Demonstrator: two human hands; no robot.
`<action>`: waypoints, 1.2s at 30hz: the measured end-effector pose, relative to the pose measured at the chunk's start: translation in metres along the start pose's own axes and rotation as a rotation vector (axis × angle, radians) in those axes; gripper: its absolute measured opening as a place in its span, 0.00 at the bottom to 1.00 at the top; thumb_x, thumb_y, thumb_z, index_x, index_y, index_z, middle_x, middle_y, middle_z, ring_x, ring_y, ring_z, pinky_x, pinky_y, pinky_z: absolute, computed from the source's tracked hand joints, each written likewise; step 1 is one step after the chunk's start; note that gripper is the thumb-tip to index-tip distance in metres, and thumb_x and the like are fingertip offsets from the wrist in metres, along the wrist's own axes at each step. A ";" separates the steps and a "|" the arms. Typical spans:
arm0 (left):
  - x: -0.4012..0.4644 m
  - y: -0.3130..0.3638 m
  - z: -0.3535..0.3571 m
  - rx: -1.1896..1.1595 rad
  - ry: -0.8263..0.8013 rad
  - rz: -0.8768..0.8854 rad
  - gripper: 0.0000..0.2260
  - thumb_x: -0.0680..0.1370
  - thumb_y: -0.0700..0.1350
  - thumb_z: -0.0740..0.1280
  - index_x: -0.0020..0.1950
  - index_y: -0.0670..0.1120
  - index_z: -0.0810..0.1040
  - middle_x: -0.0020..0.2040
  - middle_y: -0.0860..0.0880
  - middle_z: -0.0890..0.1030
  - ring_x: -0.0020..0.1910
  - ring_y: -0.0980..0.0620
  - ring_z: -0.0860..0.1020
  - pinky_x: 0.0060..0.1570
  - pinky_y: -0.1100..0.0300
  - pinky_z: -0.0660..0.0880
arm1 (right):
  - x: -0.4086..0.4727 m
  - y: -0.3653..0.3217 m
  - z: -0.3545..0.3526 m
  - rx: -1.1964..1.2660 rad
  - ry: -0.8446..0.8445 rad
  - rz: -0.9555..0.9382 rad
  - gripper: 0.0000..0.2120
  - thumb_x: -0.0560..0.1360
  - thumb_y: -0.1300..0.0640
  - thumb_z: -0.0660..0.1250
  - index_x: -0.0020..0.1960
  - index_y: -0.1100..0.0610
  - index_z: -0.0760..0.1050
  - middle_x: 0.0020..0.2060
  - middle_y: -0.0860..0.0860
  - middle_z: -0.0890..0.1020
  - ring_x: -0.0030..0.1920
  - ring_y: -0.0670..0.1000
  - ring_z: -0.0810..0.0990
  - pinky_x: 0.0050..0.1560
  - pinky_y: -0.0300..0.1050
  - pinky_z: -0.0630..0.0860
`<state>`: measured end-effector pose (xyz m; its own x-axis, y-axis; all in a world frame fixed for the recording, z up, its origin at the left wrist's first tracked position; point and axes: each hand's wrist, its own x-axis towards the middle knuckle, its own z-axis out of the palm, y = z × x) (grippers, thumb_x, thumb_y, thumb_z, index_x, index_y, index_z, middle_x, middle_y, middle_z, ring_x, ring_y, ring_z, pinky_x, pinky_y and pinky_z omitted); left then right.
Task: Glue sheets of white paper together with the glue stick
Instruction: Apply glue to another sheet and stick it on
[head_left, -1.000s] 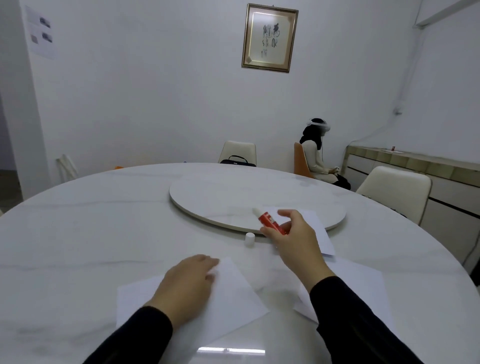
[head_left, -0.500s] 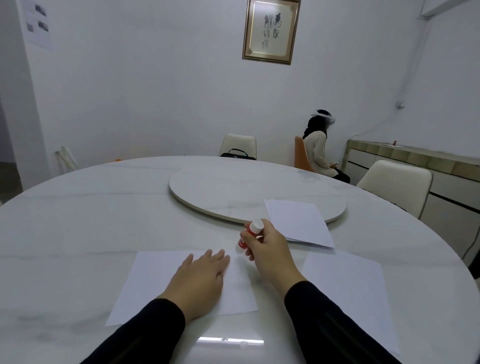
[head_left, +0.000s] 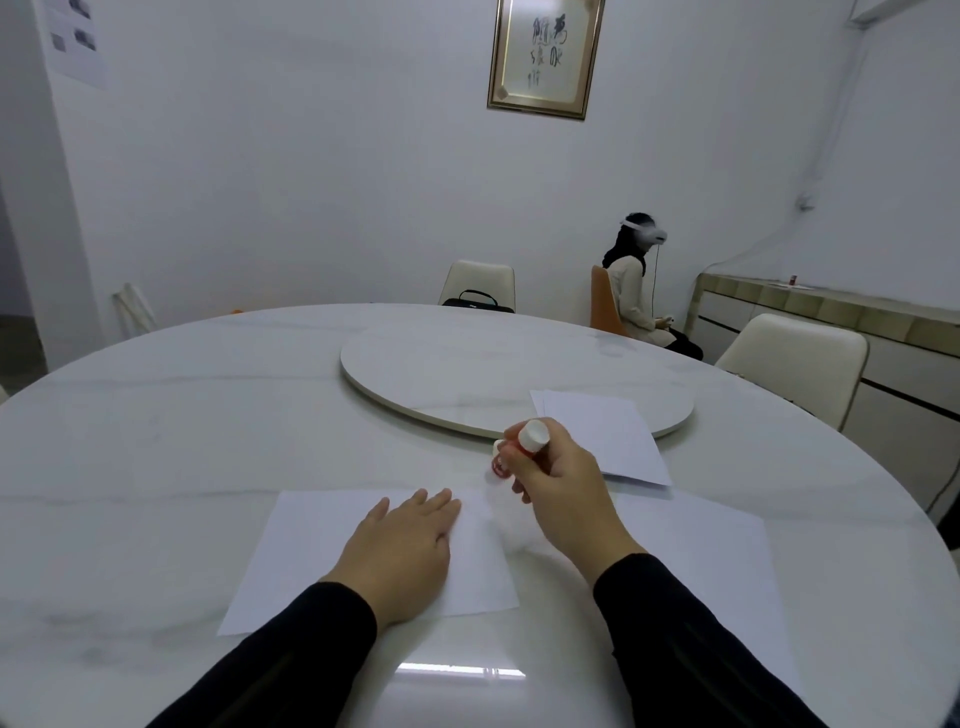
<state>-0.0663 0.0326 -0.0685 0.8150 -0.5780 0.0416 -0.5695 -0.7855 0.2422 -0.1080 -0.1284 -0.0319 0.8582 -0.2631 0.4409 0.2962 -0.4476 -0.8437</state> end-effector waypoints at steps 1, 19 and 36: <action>0.000 0.000 0.000 -0.002 0.002 0.001 0.23 0.81 0.44 0.45 0.77 0.53 0.51 0.78 0.56 0.50 0.77 0.56 0.48 0.76 0.53 0.43 | -0.001 -0.001 0.001 0.023 0.008 -0.003 0.01 0.76 0.62 0.65 0.47 0.58 0.75 0.37 0.49 0.81 0.33 0.40 0.76 0.38 0.35 0.75; -0.001 0.001 0.000 0.008 0.012 0.005 0.23 0.82 0.52 0.47 0.77 0.53 0.52 0.78 0.55 0.50 0.77 0.55 0.48 0.76 0.54 0.44 | -0.040 -0.006 -0.018 0.057 -0.398 0.134 0.06 0.72 0.56 0.67 0.43 0.60 0.76 0.37 0.57 0.82 0.31 0.46 0.73 0.33 0.36 0.70; -0.004 -0.009 -0.023 -0.155 0.089 -0.151 0.22 0.81 0.53 0.54 0.75 0.53 0.58 0.77 0.53 0.57 0.76 0.52 0.54 0.74 0.56 0.50 | -0.026 -0.006 -0.037 0.938 0.178 0.345 0.05 0.70 0.59 0.67 0.43 0.60 0.76 0.37 0.60 0.82 0.27 0.49 0.72 0.26 0.35 0.69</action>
<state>-0.0621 0.0466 -0.0485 0.8997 -0.4295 0.0776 -0.4230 -0.8143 0.3976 -0.1474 -0.1507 -0.0270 0.9068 -0.4089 0.1026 0.3195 0.5078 -0.8000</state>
